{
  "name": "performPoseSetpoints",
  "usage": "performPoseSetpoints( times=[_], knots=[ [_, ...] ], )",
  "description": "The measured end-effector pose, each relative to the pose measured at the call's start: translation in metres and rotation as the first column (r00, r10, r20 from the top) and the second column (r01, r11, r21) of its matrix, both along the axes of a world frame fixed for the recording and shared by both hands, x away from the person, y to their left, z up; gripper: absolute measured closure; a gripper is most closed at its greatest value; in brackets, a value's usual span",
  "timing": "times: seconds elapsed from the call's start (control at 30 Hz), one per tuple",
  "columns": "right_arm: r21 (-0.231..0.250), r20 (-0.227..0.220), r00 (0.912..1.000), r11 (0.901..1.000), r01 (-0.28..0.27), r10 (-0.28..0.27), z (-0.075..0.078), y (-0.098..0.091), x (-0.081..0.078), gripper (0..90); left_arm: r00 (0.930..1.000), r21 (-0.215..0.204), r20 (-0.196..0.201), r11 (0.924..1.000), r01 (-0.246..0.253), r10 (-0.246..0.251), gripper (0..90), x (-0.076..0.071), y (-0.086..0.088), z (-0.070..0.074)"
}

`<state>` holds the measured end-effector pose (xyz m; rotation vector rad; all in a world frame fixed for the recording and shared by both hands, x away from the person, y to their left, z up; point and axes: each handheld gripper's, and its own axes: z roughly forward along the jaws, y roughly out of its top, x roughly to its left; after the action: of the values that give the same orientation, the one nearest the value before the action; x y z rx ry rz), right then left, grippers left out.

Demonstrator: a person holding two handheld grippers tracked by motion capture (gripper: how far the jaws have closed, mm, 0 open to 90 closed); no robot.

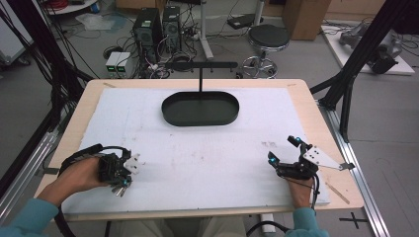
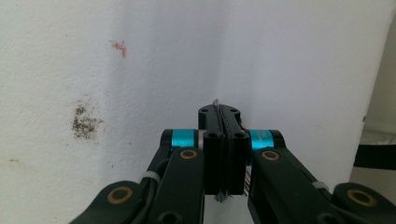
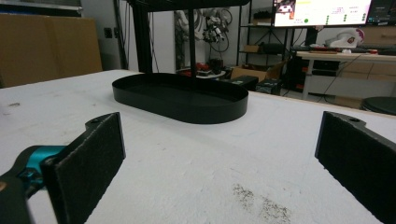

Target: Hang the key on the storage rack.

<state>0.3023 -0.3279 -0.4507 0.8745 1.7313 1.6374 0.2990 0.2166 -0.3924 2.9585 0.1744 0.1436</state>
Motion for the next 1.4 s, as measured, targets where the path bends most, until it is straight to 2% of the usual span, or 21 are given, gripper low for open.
performPoseSetpoints(
  times=[0.17, 0.27, 0.63, 0.83, 1.0, 1.07, 1.13, 1.17, 1.2, 1.27, 1.3, 1.33, 1.37, 1.4],
  knots=[
    [0.000, -0.001, 1.0000, 1.0000, 0.001, -0.001, 0.000, 0.000, 0.000, 0.7, 0.9999, 0.006, -0.007, 1.0000, 0.008, -0.008, 88.2, 0.000, -0.001, -0.001],
    [-0.001, 0.001, 1.0000, 1.0000, 0.001, -0.001, 0.000, 0.000, 0.000, 0.7, 0.9999, 0.009, 0.005, 0.9999, 0.012, -0.012, 88.3, 0.000, -0.001, -0.001],
    [0.000, 0.000, 1.0000, 1.0000, 0.000, 0.000, 0.000, 0.000, 0.000, 0.7, 0.9999, 0.008, -0.008, 0.9999, 0.008, -0.008, 88.3, 0.001, -0.001, -0.001],
    [-0.002, 0.001, 1.0000, 1.0000, 0.000, 0.000, 0.000, 0.000, 0.000, 0.7, 0.9999, -0.012, -0.014, 0.9999, 0.008, -0.008, 88.3, 0.002, 0.001, 0.001],
    [-0.001, 0.001, 1.0000, 1.0000, 0.001, -0.001, 0.000, 0.000, 0.000, 0.7, 0.9999, -0.043, 0.010, 0.9991, -0.005, 0.005, 88.3, 0.003, 0.004, 0.005],
    [-0.001, 0.000, 1.0000, 1.0000, 0.000, 0.000, 0.000, 0.000, 0.000, 0.7, 0.9992, -0.108, 0.022, 0.9937, -0.032, 0.034, 88.4, 0.004, 0.007, 0.010],
    [-0.001, 0.000, 1.0000, 1.0000, 0.001, -0.001, 0.000, 0.000, 0.000, 0.7, 0.9979, -0.155, 0.025, 0.9863, -0.056, 0.060, 88.4, 0.006, 0.009, 0.014],
    [-0.001, 0.000, 1.0000, 1.0000, 0.001, -0.001, 0.000, 0.000, 0.000, 0.7, 0.9979, -0.155, 0.025, 0.9863, -0.056, 0.060, 88.4, 0.006, 0.009, 0.014],
    [0.000, 0.000, 1.0000, 1.0000, 0.001, -0.001, 0.000, 0.000, 0.000, 0.7, 0.9968, -0.204, 0.007, 0.9760, -0.076, 0.079, 88.3, 0.009, 0.012, 0.019],
    [0.001, -0.002, 1.0000, 1.0000, 0.002, -0.002, 0.000, 0.000, 0.000, 0.7, 0.9941, -0.263, -0.006, 0.9589, -0.106, 0.109, 88.4, 0.012, 0.014, 0.023],
    [0.002, -0.004, 1.0000, 1.0000, 0.001, -0.001, 0.000, 0.000, 0.000, 0.7, 0.9941, -0.263, -0.006, 0.9589, -0.106, 0.109, 88.3, 0.012, 0.014, 0.023],
    [0.002, -0.002, 1.0000, 1.0000, 0.002, -0.002, 0.000, 0.000, 0.000, 0.7, 0.9919, -0.302, -0.011, 0.9451, -0.124, 0.127, 88.4, 0.016, 0.016, 0.027],
    [0.000, 0.000, 1.0000, 1.0000, 0.001, -0.001, 0.000, 0.000, 0.000, 0.7, 0.9919, -0.302, -0.011, 0.9451, -0.124, 0.127, 88.4, 0.016, 0.016, 0.027],
    [0.000, -0.001, 1.0000, 1.0000, 0.001, -0.001, 0.000, 0.000, 0.000, 0.7, 0.9888, -0.350, -0.020, 0.9254, -0.145, 0.148, 88.4, 0.019, 0.018, 0.031]
  ],
)
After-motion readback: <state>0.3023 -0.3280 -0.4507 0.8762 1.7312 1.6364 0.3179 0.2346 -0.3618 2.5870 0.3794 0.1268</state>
